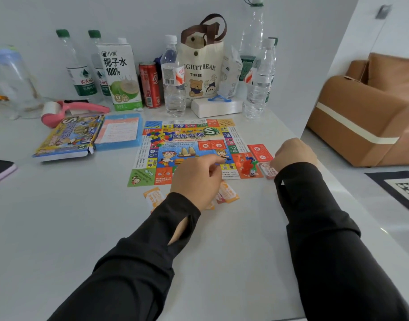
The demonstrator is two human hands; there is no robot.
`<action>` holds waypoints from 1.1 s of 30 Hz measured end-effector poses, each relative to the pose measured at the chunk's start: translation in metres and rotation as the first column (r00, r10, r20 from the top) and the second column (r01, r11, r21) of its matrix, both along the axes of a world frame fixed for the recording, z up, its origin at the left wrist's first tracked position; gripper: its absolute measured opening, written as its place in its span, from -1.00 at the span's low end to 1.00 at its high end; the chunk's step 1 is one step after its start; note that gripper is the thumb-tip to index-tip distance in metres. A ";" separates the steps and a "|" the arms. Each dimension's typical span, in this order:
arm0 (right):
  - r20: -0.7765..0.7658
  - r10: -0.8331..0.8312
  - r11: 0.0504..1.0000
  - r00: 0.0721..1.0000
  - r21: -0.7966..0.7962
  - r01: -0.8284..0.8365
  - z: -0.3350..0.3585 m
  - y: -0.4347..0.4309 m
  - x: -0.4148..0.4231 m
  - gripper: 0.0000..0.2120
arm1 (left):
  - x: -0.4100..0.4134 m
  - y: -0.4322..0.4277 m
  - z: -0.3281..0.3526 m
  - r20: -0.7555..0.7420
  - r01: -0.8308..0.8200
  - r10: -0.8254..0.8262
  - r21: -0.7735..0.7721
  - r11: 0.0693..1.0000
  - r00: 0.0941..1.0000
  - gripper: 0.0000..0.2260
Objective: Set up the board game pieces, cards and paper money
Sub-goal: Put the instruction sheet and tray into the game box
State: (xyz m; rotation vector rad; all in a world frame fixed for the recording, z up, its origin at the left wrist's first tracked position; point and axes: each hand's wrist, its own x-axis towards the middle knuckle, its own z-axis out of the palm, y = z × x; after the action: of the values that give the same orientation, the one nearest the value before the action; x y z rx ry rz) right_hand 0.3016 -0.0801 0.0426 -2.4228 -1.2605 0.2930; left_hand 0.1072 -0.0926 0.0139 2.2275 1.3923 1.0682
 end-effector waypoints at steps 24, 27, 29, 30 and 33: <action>0.151 0.723 0.690 0.674 -0.159 -0.706 -0.004 -0.027 -0.089 -0.73 | -0.099 -0.003 0.010 -0.595 -0.044 -0.064 -0.165 0.985 0.801 -0.48; 0.138 0.714 0.700 0.686 -0.170 -0.694 -0.009 -0.031 -0.088 -0.72 | -0.107 -0.005 0.008 -0.596 -0.042 -0.076 -0.182 0.982 0.800 -0.40; 0.134 0.700 0.713 0.701 -0.173 -0.679 -0.011 -0.033 -0.087 -0.72 | -0.109 -0.006 0.007 -0.582 -0.030 -0.084 -0.184 0.982 0.809 -0.40; 0.132 0.691 0.722 0.710 -0.171 -0.671 -0.012 -0.033 -0.086 -0.72 | -0.109 -0.006 0.007 -0.574 -0.026 -0.085 -0.183 0.983 0.814 -0.40; 0.128 0.675 0.737 0.726 -0.159 -0.657 -0.014 -0.036 -0.085 -0.71 | -0.110 -0.006 0.006 -0.563 -0.037 -0.065 -0.169 0.985 0.824 -0.42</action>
State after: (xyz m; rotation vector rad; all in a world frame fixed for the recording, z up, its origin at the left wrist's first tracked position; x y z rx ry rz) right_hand 0.2165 -0.1162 0.0283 -1.9984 -2.2402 0.3439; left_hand -0.0033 -0.0982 0.0199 2.5236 1.6035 0.2423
